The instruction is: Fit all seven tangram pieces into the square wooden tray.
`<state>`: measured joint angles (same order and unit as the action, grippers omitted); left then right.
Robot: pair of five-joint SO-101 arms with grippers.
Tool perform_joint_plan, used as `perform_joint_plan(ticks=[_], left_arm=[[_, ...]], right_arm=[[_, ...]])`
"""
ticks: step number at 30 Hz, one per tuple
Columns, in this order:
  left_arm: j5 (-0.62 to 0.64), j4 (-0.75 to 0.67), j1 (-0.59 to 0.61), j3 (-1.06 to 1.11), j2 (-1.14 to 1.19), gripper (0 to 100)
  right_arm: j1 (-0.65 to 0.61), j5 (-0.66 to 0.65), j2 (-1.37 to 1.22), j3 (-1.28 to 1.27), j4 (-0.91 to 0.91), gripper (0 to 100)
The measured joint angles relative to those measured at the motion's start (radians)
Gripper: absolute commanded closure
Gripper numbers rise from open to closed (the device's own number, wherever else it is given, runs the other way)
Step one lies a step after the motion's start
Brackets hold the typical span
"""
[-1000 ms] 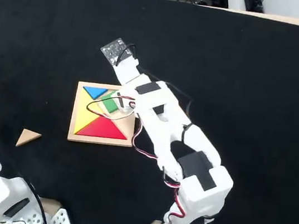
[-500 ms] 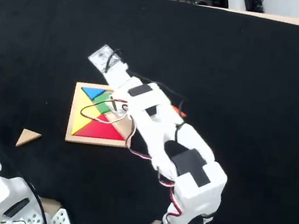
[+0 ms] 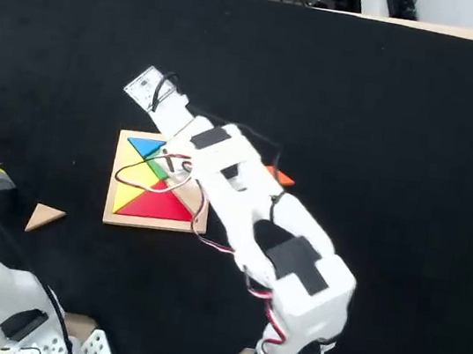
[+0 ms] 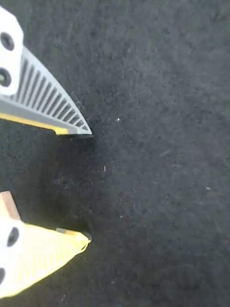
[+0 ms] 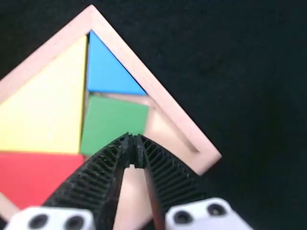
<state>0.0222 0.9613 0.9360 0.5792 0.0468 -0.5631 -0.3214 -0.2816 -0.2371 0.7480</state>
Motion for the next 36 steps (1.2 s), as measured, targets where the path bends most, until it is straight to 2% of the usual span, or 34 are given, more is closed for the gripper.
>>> perform_joint_plan(ticks=[7, 19, 27, 31, 36], left_arm=[[0.000, 0.000, 0.008, -0.026, 0.018, 69], [0.000, 0.000, 0.009, -0.026, 0.018, 69], [0.000, 0.009, 0.009, -0.026, 0.018, 69], [0.000, 0.133, -0.006, -0.078, 0.018, 69], [0.000, 0.350, -0.075, -0.172, -0.037, 69]], right_arm=[[0.026, -0.002, 0.081, -0.106, 0.023, 98.8], [0.002, 0.000, -0.072, -0.012, 0.023, 98.8], [0.002, -0.002, -0.020, -0.009, 0.061, 98.8], [0.018, -0.002, 0.158, -0.049, 0.164, 98.8], [0.157, -0.002, 0.516, -0.172, 0.247, 98.7]])
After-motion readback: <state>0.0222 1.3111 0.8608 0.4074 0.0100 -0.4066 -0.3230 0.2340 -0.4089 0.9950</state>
